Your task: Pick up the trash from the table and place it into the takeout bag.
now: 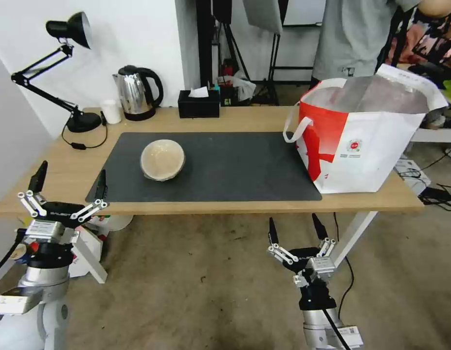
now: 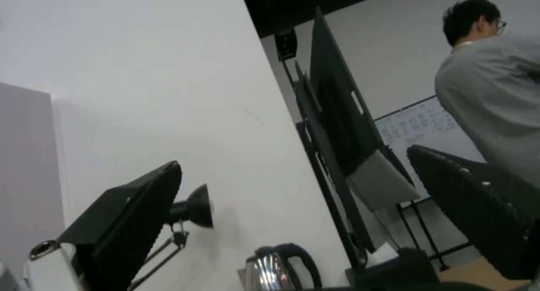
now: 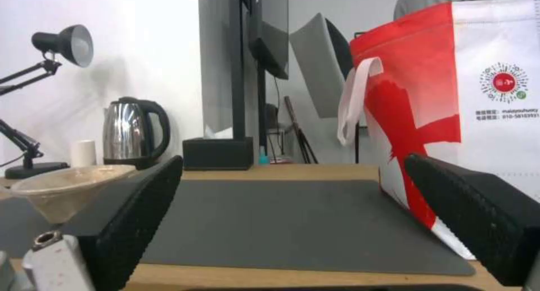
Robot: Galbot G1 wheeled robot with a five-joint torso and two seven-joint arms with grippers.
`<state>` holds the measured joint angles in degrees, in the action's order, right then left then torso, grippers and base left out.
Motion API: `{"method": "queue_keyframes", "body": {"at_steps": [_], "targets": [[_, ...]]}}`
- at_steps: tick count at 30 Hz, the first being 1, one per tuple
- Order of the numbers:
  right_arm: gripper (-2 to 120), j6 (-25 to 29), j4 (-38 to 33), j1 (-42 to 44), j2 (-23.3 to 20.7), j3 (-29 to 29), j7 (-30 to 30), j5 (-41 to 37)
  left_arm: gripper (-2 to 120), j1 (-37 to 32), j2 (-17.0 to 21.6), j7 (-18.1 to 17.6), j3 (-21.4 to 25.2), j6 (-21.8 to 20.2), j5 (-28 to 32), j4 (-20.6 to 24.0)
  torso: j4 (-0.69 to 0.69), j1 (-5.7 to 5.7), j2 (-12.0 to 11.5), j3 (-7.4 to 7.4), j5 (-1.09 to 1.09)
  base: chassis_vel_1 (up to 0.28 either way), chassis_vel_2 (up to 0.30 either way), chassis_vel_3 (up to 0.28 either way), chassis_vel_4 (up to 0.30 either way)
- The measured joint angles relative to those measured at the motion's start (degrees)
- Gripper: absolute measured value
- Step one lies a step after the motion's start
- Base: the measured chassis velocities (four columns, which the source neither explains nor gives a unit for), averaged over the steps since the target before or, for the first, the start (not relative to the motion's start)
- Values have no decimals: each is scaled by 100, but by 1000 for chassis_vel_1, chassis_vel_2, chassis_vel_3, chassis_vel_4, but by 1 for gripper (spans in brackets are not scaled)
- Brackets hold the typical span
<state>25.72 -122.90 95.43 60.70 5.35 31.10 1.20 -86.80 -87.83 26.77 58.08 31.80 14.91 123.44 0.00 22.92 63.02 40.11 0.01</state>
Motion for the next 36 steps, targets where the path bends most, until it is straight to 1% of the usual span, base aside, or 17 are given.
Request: {"method": "queue_keyframes", "body": {"at_steps": [3, 5, 11, 15, 16, 18, 20, 31, 36], "targets": [[100, 0, 0, 0, 0, 0, 0, 0, 100, -27, 12, 1, 6, -24, -1, 91, 0, 0, 0, 0, -1, 0, 0, 0, 0], [100, 0, 0, 0, 0, 0, 0, 0, 100, -54, 86, 19, 20, -64, -23, 172, 0, 0, 0, 0, -1, 0, 0, 0, 0], [100, 0, 0, 0, 0, 0, 0, 0, 100, -32, 275, 41, 46, -129, -48, 176, 0, 0, 0, 0, -2, 0, 0, 0, 0], [100, 0, 0, 0, 0, 0, 0, 0, 100, -21, 654, 39, 65, -241, -41, 168, 0, 0, 0, 0, -1, 0, 0, 0, 0], [100, 0, 0, 0, 0, 0, 0, 0, 100, -21, 654, 39, 65, -241, -41, 168, 0, 0, 0, 0, -1, 0, 0, 0, 0], [100, 0, 0, 0, 0, 0, 0, 0, 100, -30, 861, 34, 69, -282, 25, 122, -1, 0, 0, 0, -1, 0, 0, 0, 0], [100, 0, 0, 0, 0, 0, 0, 0, 100, -34, 988, 34, 66, -300, 96, 77, 0, 0, 0, 0, -1, 0, 0, 0, 0], [100, 0, 0, 0, 0, 0, 0, 0, 100, 31, 1324, 40, -34, -496, 346, -15, 0, 0, 0, 0, -1, 0, 0, 0, 0], [100, 0, 0, 0, 0, 0, 0, 0, 100, 115, 1669, 186, -13, -530, 348, -177, 0, 0, 0, 0, -1, 0, 0, 0, 0]]}}
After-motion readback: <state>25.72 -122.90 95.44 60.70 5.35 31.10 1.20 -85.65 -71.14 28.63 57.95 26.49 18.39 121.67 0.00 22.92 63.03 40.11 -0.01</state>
